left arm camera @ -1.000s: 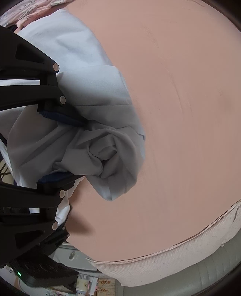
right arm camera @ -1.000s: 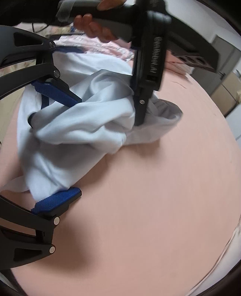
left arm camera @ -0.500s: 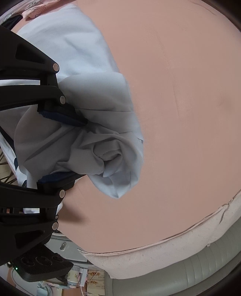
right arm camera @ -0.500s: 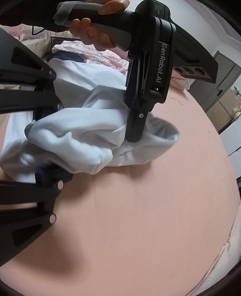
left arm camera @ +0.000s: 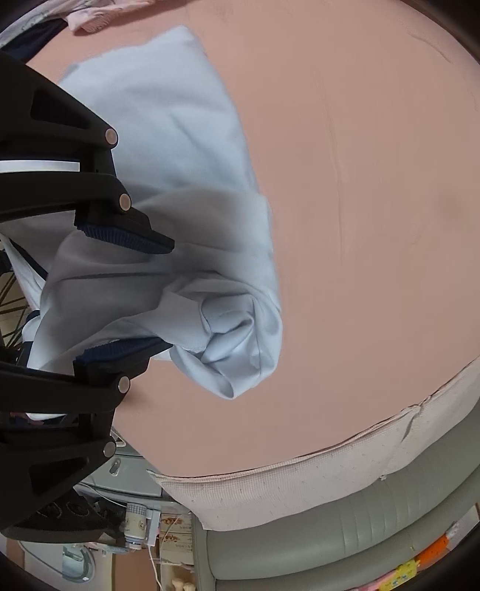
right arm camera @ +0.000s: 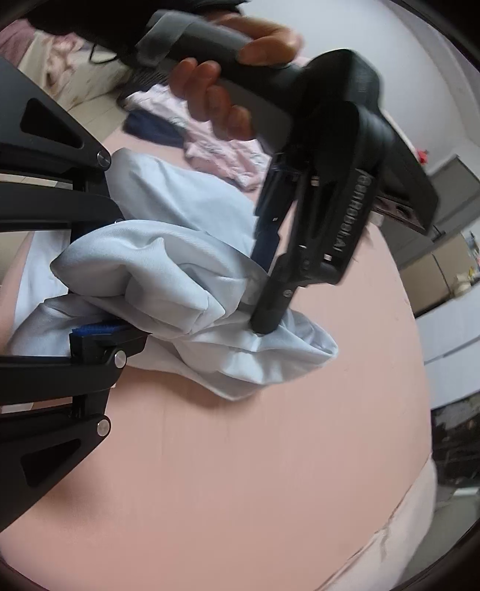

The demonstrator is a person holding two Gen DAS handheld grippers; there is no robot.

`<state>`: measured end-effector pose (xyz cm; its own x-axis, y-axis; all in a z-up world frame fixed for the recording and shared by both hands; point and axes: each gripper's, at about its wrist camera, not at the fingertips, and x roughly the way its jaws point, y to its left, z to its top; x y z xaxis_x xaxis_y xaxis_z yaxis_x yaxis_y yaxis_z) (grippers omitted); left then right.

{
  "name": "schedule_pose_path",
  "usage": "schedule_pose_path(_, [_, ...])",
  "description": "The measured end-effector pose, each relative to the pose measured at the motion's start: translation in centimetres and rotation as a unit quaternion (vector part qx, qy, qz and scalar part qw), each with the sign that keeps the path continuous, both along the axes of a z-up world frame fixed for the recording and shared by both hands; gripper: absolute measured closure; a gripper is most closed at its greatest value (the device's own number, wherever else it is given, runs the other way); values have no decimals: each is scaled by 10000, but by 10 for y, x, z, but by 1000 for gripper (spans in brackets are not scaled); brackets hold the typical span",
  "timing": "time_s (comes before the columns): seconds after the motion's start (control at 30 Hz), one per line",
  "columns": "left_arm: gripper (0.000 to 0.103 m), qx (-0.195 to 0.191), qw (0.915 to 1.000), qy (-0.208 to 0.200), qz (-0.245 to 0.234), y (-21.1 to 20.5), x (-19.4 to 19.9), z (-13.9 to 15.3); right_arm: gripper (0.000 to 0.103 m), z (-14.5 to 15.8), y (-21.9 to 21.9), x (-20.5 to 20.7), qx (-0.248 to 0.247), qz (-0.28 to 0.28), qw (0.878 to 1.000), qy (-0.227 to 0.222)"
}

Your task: Fold clothes

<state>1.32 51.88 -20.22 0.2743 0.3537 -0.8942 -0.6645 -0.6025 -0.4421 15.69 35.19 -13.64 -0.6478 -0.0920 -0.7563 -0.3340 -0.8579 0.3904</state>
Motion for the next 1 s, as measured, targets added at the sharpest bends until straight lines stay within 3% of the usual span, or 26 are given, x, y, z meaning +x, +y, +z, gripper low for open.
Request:
schedule_pose_path(0.03, [62,48,10000,17,23,-6,17,-4,80,1,-6,-3,73,42,10000,-36])
schedule_pose_path(0.1, [62,190,9997,94,73,11,14,9,80,5,-18,-5,185,88,9998,-69])
schedule_pose_path(0.17, [62,361,9992,109,92,9,-25,32,80,7,-31,-5,318,110,9994,-122])
schedule_pose_path(0.27, [60,584,9982,70,139,4,-50,53,80,9,-61,-53,524,213,9982,-186])
schedule_pose_path(0.33, [47,583,9981,153,122,67,0,35,80,6,-78,-51,755,286,9964,-257])
schedule_pose_path(0.37, [37,563,9981,243,66,62,2,40,80,7,-84,-49,849,319,9955,-271])
schedule_pose_path(0.5, [33,472,9974,526,-134,-46,-8,92,80,7,-108,-63,946,497,9940,-228])
schedule_pose_path(0.6, [33,496,9979,412,-59,-114,-16,103,80,6,-126,-74,1009,631,9927,-191])
schedule_pose_path(0.7, [33,478,9981,373,75,-144,-48,104,80,6,-141,-84,1066,777,9911,-170])
schedule_pose_path(1.0, [33,193,9970,617,416,-159,-65,83,80,-2,-175,-102,1294,1188,9837,-373])
